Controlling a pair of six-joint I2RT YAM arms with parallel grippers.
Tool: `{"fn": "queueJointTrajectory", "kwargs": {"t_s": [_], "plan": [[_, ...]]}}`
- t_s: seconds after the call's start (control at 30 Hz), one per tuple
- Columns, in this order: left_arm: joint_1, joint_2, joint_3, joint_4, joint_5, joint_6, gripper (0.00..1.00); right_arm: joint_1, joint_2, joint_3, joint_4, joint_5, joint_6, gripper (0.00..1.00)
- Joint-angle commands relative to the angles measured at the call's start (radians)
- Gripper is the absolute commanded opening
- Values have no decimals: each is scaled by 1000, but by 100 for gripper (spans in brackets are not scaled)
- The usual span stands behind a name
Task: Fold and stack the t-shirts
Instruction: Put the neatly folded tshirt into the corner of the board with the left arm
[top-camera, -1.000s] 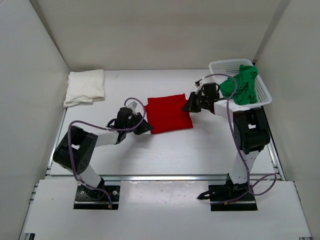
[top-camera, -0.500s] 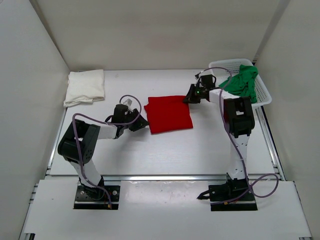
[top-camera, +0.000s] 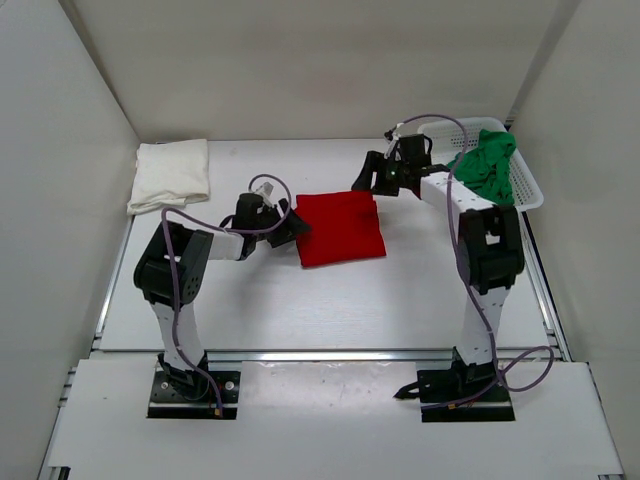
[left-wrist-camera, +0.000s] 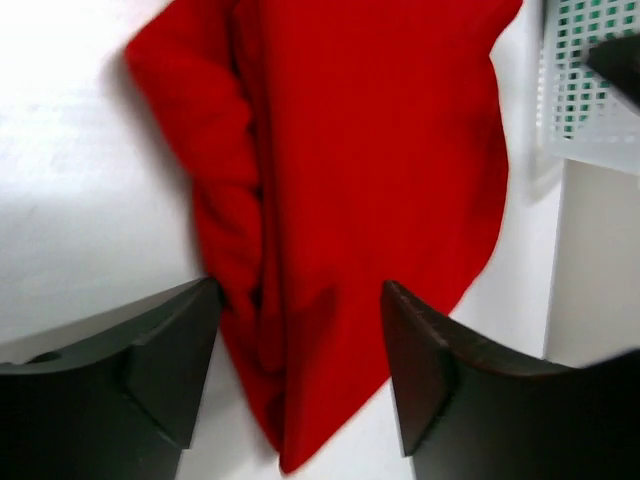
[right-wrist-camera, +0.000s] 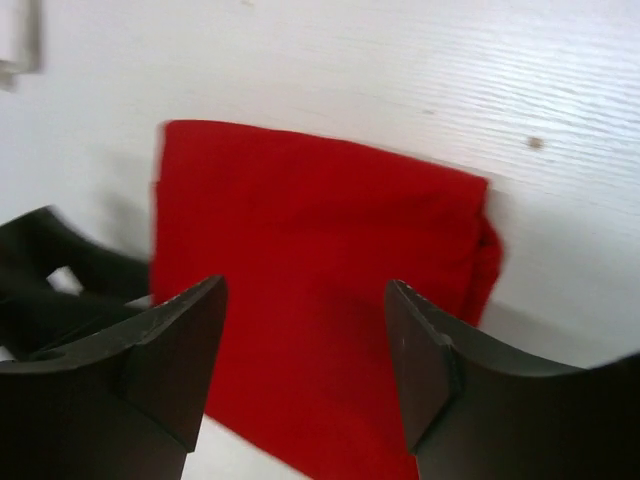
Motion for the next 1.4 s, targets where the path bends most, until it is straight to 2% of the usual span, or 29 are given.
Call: {"fn": "queueJointTrajectory", "kwargs": {"t_s": [0.0, 0.1, 0.13, 0.2, 0.3, 0.33, 0.5, 0.73, 0.77, 0.9, 0.97, 1.0, 1.03, 1.07, 1.1, 1.17, 1.23, 1.37], "plan": [[-36, 66, 53, -84, -56, 39, 73, 19, -169, -86, 106, -19, 25, 63], [-58, 137, 108, -57, -22, 9, 56, 27, -267, -194, 186, -42, 55, 64], [-67, 161, 134, -47, -13, -5, 44, 30, -300, -235, 213, -41, 71, 64], [-79, 198, 213, -52, 10, -15, 33, 24, -363, -304, 276, -65, 94, 64], [-90, 209, 313, -73, 4, -25, 5, 22, -454, -441, 363, -74, 146, 63], [-90, 204, 361, -95, -1, -22, 1, 19, -489, -502, 403, -79, 161, 64], [-27, 216, 552, -176, 34, -15, 0, -8, -622, -743, 518, -103, 216, 63], [213, 204, 835, -337, 122, 2, 0, -54, -675, -860, 538, -143, 220, 62], [238, 198, 844, -348, 122, 5, 0, -53, -669, -858, 540, -149, 221, 63], [455, 123, 817, -354, 127, -13, 0, -27, -620, -854, 557, -175, 227, 62], [546, 91, 756, -348, 99, -19, 8, -13, -600, -843, 555, -185, 220, 62], [604, 79, 692, -318, 88, -39, 23, 5, -591, -840, 554, -192, 220, 63], [652, 54, 604, -290, 93, -53, 49, 7, -583, -838, 545, -195, 217, 62], [675, 42, 549, -238, 94, -85, 69, 19, -578, -840, 548, -194, 209, 62], [716, 14, 459, -212, 93, -125, 98, 33, -574, -838, 545, -195, 203, 63], [773, -23, 325, -100, 81, -182, 99, 56, -566, -835, 529, -179, 186, 65], [819, -76, 213, -67, 50, -217, 99, 73, -572, -835, 496, -142, 161, 65], [810, -144, 197, -164, 5, -145, 98, 91, -586, -850, 468, -71, 140, 64]]}}
